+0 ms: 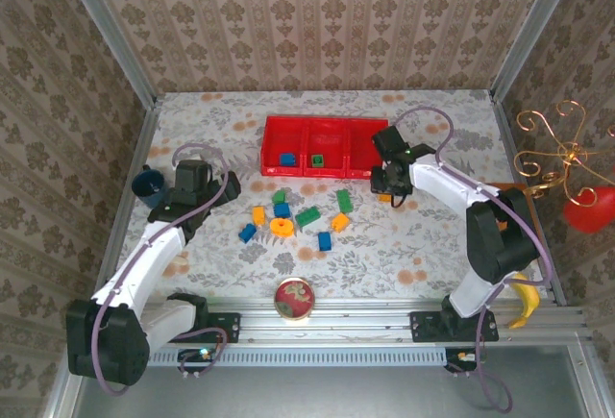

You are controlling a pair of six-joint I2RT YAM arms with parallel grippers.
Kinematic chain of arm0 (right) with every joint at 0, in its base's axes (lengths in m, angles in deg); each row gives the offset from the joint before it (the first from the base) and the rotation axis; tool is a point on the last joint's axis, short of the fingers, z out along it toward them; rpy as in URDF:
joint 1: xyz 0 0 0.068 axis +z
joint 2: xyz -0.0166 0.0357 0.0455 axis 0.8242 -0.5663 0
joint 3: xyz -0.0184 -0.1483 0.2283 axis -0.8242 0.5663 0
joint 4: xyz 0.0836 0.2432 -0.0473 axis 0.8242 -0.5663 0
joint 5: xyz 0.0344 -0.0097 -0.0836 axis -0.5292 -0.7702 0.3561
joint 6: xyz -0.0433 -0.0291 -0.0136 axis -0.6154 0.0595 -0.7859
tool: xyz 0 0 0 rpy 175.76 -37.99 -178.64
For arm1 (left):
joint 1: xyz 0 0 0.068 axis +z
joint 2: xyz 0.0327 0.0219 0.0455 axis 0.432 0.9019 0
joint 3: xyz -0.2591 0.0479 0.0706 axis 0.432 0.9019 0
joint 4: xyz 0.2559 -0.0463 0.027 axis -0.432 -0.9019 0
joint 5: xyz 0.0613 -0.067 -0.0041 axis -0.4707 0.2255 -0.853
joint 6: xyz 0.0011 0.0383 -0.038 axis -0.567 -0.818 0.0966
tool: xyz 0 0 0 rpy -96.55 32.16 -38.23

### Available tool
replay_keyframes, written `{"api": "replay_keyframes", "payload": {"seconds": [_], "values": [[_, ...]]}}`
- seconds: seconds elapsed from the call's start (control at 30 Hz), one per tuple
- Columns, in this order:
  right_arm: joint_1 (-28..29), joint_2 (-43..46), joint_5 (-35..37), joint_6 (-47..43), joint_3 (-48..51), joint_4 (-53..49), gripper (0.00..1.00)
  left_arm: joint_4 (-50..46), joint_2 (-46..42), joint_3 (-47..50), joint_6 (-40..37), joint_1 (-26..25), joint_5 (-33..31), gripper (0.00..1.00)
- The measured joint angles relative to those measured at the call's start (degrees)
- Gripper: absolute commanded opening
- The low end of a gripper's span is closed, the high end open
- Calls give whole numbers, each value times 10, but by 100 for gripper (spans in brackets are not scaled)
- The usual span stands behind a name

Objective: Sort the legos into containers by color
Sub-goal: Pick up the lego from the middle-right of the table, then place the lego in the container.

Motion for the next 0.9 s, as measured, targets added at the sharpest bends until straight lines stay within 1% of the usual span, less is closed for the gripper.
{"api": "replay_keyframes", "payload": {"seconds": [0.33,0.6,0.9], "values": [[7,-15,37,-14,-101,17,24,0,0,0,0,0,5,100],[7,-99,65,-46,-172,42,25,0,0,2,0,0,11,100],[7,-175,86,-81,-226,64,32,0,-1,7,0,3,16,100]]}}
